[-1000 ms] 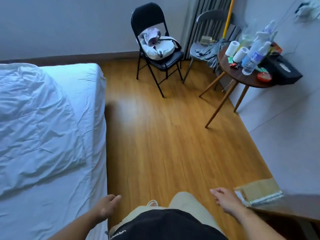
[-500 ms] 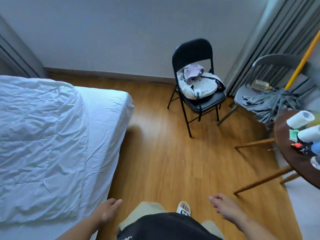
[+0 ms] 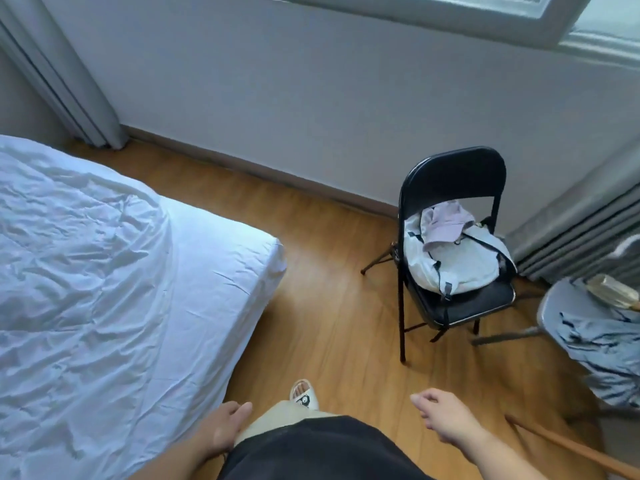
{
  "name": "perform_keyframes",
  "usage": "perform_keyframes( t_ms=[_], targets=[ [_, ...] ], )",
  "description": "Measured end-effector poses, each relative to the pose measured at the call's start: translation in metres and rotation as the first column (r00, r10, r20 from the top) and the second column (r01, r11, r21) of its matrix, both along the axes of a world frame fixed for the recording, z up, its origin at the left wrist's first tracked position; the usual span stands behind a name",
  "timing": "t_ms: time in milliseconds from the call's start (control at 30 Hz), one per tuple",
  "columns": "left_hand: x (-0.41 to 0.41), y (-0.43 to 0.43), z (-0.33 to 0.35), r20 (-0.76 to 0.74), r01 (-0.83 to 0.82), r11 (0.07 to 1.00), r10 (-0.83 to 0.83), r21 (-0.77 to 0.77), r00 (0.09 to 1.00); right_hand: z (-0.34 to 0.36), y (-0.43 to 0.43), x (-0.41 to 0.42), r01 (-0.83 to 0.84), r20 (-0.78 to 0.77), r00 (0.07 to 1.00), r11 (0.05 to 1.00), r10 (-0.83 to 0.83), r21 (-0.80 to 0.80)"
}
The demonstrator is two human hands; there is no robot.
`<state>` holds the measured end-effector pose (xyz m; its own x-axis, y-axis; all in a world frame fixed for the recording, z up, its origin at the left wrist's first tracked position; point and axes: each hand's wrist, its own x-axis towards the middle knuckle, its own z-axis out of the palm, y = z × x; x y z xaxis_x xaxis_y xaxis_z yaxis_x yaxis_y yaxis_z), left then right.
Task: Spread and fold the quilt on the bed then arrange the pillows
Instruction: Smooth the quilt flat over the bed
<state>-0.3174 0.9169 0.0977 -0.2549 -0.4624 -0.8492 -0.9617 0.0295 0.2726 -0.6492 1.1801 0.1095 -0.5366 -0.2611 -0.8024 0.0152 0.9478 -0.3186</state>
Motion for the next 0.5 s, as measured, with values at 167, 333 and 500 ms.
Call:
perform_keyframes(
  t_ms=[167, 333, 500],
  targets=[
    [-0.064, -0.122, 0.023, -0.028, -0.166, 0.986, 0.166, -0.007, 0.986, 0.006, -0.116, -0.085, -0.105, -0.044, 0.994, 0.994, 0.105, -0.005],
    [-0.117, -0.227, 0.012, -0.045, -0.298, 0.954, 0.297, -0.019, 0.954, 0.005, -0.236, -0.164, -0.148, -0.004, 0.989, 0.989, 0.148, -0.03],
    [-0.167, -0.292, -0.008, 0.006, -0.536, 0.843, 0.536, 0.039, 0.844, 0.003, -0.382, -0.233, -0.283, 0.018, 0.958, 0.953, 0.286, -0.106]
  ],
)
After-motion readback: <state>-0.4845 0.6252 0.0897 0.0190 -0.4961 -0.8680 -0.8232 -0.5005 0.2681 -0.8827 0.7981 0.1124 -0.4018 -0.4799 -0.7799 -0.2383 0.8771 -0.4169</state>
